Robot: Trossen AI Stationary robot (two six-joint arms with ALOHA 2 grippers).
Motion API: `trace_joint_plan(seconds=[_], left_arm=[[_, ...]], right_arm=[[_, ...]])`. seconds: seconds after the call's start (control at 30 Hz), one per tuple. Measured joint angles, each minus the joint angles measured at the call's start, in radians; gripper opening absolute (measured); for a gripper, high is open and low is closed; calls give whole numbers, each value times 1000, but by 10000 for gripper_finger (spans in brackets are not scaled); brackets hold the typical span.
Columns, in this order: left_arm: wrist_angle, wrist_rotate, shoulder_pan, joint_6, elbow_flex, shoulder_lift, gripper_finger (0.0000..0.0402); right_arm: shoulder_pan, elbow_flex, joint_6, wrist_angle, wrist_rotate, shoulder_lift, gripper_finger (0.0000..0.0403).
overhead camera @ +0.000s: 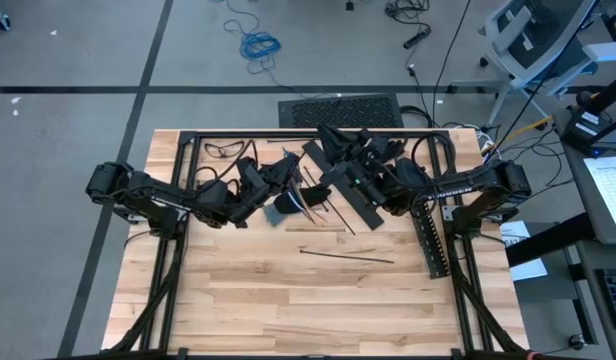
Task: Ziptie cables
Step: Wrap the black zip tie on the cable
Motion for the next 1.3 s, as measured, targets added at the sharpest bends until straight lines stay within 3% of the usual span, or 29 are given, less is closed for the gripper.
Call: trace_joint_plan(seconds=[0.17,0.3,0.37,0.77,1.07,1.3], left_arm=[[-32,41,0,80,0,-1,112],[-127,51,-2,77,0,-1,38],[-183,51,-2,74,0,-1,19],[-284,102,-15,73,-45,-1,19],[-366,3,-35,35,-124,-1,19],[-386,-14,-48,-35,-202,-1,19]], right_arm=[[1,0,9,-51,4,0,0],[1,0,80,-180,36,0,0],[1,0,105,-225,38,0,0],[24,0,288,-528,110,0,0],[55,0,470,-739,116,16,0],[85,0,648,-752,112,148,0]])
